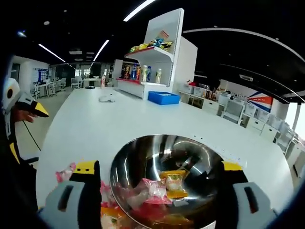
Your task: Pick up the marshmallows scattered on the table and place them into the bowl on the table
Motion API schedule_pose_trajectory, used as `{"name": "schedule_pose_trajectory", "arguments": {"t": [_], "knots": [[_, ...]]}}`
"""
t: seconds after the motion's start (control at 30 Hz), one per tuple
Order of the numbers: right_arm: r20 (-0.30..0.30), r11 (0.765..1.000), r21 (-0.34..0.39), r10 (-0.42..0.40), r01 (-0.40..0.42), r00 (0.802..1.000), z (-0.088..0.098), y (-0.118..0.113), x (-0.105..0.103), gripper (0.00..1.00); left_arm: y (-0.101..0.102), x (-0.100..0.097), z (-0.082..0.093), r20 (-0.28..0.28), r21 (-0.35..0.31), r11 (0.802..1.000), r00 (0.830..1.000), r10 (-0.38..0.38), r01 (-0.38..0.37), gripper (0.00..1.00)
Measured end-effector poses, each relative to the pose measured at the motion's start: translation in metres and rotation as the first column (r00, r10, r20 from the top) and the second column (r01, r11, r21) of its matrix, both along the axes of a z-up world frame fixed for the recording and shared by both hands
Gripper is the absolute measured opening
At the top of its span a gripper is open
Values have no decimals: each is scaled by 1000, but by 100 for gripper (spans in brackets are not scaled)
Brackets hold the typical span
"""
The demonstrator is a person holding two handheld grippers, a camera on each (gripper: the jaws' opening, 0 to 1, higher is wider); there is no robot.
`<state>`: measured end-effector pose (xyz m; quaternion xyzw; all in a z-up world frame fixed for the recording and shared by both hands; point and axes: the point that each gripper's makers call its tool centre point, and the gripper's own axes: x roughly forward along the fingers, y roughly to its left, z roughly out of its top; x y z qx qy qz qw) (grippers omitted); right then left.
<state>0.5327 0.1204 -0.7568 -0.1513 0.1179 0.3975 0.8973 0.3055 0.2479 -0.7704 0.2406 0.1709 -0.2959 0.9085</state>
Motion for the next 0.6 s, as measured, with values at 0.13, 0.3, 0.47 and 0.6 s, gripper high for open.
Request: {"name": "schedule_pose_trajectory", "arguments": {"t": [0.13, 0.3, 0.47, 0.6], "knots": [[2, 1000, -5, -1, 1, 1000, 0, -1, -2, 97, 0, 0, 0, 0, -1, 1000, 1000, 0, 0, 90], [8, 1000, -14, -4, 5, 1000, 0, -5, -7, 97, 0, 0, -1, -4, 1, 1000, 1000, 2, -2, 90], [8, 1000, -24, -11, 11, 1000, 0, -9, -10, 97, 1, 1, -1, -5, -2, 1000, 1000, 8, -8, 91], [7, 999, -32, -12, 12, 1000, 1, -16, -18, 97, 2, 1, -2, -8, 0, 1000, 1000, 10, -10, 91]]}}
